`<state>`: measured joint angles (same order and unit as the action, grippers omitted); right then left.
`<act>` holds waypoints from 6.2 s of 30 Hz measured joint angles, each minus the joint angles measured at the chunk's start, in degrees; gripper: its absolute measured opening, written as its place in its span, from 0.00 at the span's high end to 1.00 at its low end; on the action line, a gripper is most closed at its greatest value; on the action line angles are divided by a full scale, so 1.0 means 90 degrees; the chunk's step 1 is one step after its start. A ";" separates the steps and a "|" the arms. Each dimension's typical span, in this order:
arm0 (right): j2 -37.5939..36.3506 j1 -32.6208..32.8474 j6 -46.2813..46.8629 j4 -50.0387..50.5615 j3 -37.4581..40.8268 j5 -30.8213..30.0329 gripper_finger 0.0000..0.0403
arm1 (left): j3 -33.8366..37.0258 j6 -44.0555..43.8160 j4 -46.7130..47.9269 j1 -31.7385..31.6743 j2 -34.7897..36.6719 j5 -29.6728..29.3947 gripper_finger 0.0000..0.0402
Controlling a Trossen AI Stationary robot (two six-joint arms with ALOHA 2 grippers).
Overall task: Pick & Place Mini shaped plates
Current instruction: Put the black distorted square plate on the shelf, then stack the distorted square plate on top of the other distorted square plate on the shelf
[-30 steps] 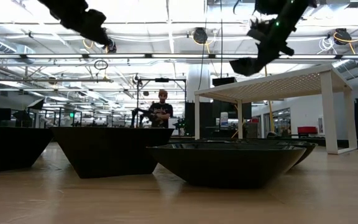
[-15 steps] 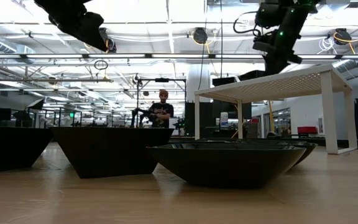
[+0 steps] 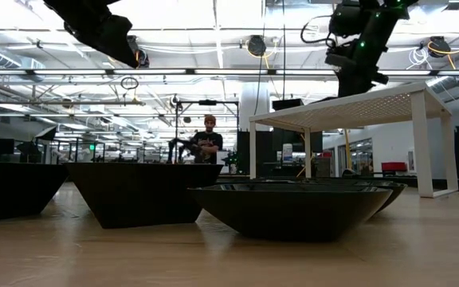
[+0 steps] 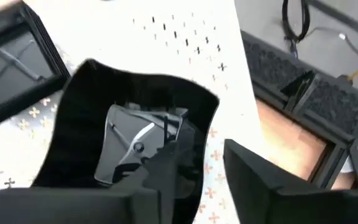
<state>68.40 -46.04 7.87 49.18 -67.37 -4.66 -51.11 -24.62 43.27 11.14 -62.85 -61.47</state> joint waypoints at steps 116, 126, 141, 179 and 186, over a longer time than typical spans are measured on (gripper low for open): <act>-0.5721 0.3213 0.1711 -0.9393 0.5863 0.6372 0.68 | 0.3912 0.1984 -0.6352 -0.0027 0.3784 0.5100 0.33; -0.5722 0.3213 0.1712 -0.9388 0.5863 0.6331 0.68 | 0.3910 0.0234 -0.4720 0.0393 0.2672 0.5309 0.33; -0.5721 0.3211 0.0929 -0.8804 0.5863 0.6331 0.68 | 0.3507 -0.1976 -0.1994 0.1246 0.1263 0.5654 0.33; -0.5721 0.3211 0.0925 -0.8764 0.5863 0.6338 0.68 | 0.3507 -0.1466 -0.2974 0.1161 0.0282 0.5649 0.93; -0.5722 0.3211 0.0925 -0.8766 0.5863 0.6328 0.68 | 0.3018 -0.0320 -0.3254 0.0889 0.0282 0.5134 0.97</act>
<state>16.90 -17.15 16.19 -29.71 -14.61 52.29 -23.95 -27.51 13.98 19.14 -60.31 -15.27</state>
